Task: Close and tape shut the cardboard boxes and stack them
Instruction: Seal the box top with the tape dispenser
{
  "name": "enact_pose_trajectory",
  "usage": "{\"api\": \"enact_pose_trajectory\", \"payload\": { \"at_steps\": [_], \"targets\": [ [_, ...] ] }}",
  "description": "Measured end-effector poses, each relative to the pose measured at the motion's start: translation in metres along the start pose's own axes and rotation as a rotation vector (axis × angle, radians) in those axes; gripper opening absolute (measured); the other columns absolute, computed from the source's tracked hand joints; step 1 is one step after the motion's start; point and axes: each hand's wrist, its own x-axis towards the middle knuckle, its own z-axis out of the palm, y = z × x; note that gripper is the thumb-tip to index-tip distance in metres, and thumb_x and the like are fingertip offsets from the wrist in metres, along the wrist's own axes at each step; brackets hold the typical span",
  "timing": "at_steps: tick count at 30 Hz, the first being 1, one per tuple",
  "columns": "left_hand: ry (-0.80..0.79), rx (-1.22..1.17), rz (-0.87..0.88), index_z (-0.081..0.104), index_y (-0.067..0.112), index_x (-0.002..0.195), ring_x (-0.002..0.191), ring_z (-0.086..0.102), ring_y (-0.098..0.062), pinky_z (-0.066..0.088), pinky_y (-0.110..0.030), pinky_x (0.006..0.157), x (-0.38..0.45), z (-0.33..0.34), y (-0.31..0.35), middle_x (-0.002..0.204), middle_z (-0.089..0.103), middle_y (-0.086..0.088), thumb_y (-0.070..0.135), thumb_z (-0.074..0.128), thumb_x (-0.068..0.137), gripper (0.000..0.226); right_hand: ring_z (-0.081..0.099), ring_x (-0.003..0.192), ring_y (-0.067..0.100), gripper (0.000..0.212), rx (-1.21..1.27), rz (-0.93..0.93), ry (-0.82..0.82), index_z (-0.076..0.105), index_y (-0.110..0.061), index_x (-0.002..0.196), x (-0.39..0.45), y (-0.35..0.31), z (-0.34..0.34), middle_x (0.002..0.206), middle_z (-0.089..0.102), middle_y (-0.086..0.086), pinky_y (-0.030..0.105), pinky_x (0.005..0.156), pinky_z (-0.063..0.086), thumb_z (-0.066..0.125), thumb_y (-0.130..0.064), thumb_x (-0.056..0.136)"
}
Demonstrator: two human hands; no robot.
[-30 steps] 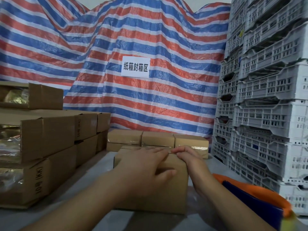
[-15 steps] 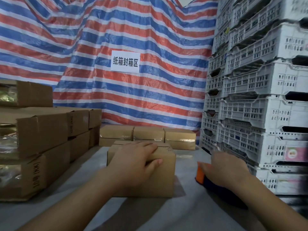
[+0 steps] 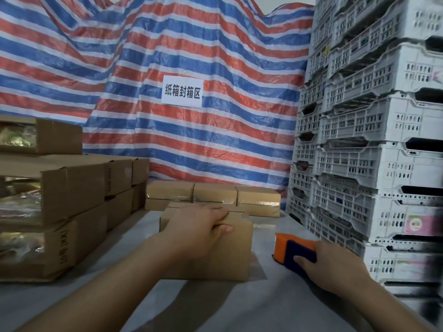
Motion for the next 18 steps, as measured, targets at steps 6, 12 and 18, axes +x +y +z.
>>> {"api": "enact_pose_trajectory", "payload": {
  "at_steps": [6,12,18],
  "targets": [
    [0.013,0.025,0.052,0.040,0.037,0.143,0.128,0.046,-0.015,0.037,-0.035,0.102,0.001,-0.002,-0.003,0.145,0.048,0.010,0.058,0.034,0.098,0.050,0.049,0.052,0.006,0.070,-0.054,0.086,0.225,0.056,-0.024,0.067,0.008,-0.005,0.005,0.061,0.055,-0.010,0.024,0.043,0.033,0.026,-0.085,0.083],
    [-0.010,-0.253,-0.040,0.052,0.040,0.127,0.095,0.055,-0.003,0.033,-0.018,0.071,0.001,-0.004,-0.004,0.113,0.063,0.012,0.063,0.027,0.097,0.045,0.058,0.040,0.021,0.083,0.743,0.120,0.271,0.063,-0.005,0.051,0.048,-0.025,-0.059,0.042,0.059,0.008,0.028,0.047,0.037,0.046,-0.081,0.081],
    [-0.023,-0.599,-0.188,0.058,0.029,0.104,0.091,0.055,-0.007,0.038,-0.026,0.074,0.005,-0.025,-0.006,0.099,0.062,0.006,0.048,0.021,0.104,0.042,0.068,0.051,0.018,0.043,1.373,-0.063,-0.165,0.076,-0.013,0.086,0.082,-0.102,-0.126,0.077,0.076,0.013,0.027,0.044,0.054,0.065,-0.054,0.088]
  ]
}}
